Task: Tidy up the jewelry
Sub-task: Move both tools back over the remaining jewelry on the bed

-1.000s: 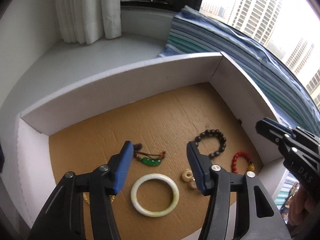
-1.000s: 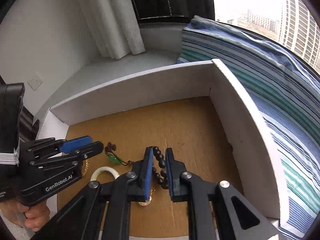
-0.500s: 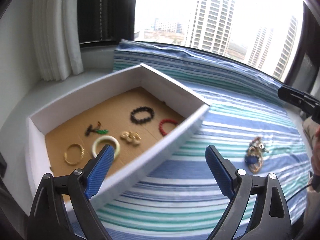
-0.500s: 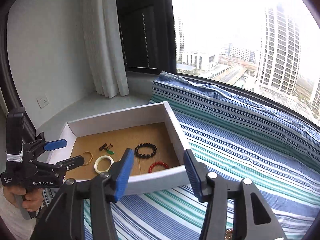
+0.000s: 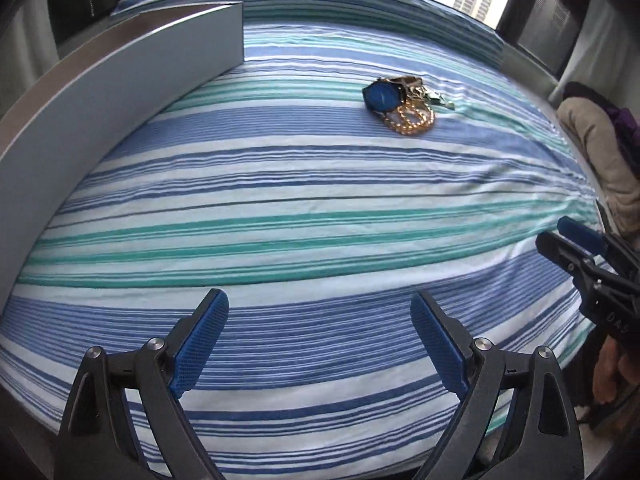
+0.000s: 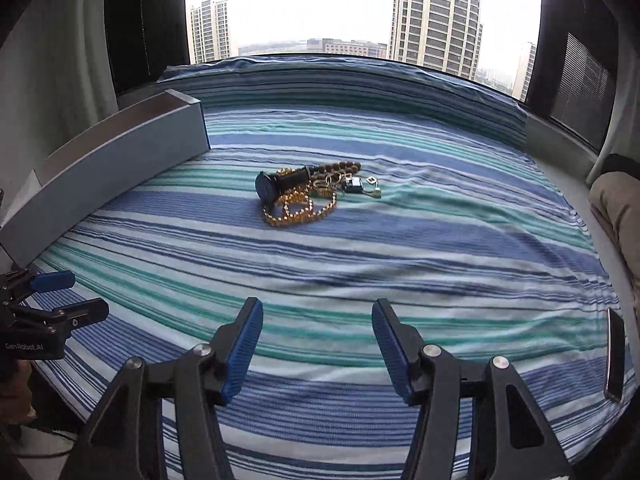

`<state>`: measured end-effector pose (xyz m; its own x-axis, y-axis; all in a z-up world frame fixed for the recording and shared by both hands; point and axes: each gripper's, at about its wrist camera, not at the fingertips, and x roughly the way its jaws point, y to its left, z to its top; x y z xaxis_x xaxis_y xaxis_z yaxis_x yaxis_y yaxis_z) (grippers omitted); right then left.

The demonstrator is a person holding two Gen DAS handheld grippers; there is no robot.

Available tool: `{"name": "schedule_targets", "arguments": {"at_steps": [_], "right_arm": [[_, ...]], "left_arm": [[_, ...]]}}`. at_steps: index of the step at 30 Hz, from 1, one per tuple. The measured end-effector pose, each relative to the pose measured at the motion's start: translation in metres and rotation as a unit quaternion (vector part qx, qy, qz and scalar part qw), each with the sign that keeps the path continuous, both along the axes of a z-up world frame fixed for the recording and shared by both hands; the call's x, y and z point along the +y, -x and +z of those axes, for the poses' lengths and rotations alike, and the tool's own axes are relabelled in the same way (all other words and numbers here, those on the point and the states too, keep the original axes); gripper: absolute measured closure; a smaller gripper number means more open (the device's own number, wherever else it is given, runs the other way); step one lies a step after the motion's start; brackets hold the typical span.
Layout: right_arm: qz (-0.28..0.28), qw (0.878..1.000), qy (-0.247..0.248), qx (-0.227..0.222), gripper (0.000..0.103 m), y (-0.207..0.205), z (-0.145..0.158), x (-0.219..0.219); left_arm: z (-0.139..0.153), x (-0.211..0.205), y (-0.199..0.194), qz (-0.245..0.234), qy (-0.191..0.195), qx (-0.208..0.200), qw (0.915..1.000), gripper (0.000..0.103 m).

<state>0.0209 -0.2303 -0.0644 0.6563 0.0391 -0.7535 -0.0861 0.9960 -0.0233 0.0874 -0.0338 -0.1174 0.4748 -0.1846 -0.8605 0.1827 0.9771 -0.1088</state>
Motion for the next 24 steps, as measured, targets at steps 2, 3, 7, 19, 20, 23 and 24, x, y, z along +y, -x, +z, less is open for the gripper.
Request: {"name": "schedule_targets", "arguments": {"at_steps": [2, 3, 7, 19, 20, 23, 24], "right_arm": [[0.001, 1.0, -0.009, 0.01, 0.045, 0.007, -0.008, -0.002], [0.004, 1.0, -0.013, 0.012, 0.045, 0.008, -0.009, -0.004], [0.01, 1.0, -0.024, -0.004, 0.045, 0.006, -0.003, -0.001], [0.014, 1.0, -0.023, 0.003, 0.045, -0.002, -0.007, -0.001], [0.013, 1.0, -0.024, 0.005, 0.045, -0.003, -0.008, -0.001], [0.011, 1.0, -0.025, 0.008, 0.045, -0.005, -0.009, 0.0], [0.012, 1.0, -0.025, 0.01, 0.045, -0.006, -0.01, 0.001]], "left_arm": [[0.001, -0.009, 0.003, -0.008, -0.009, -0.005, 0.9999, 0.01], [0.004, -0.012, 0.003, -0.009, -0.012, -0.009, 0.9998, 0.01], [0.011, -0.015, 0.004, -0.004, -0.021, -0.023, 0.9995, 0.01], [0.0, -0.023, -0.011, 0.004, -0.041, -0.017, 0.999, 0.01], [-0.001, -0.023, -0.012, 0.004, -0.042, -0.016, 0.999, 0.01], [-0.003, -0.023, -0.013, 0.004, -0.046, -0.016, 0.9988, 0.01], [-0.004, -0.023, -0.013, 0.003, -0.047, -0.016, 0.9988, 0.01]]}}
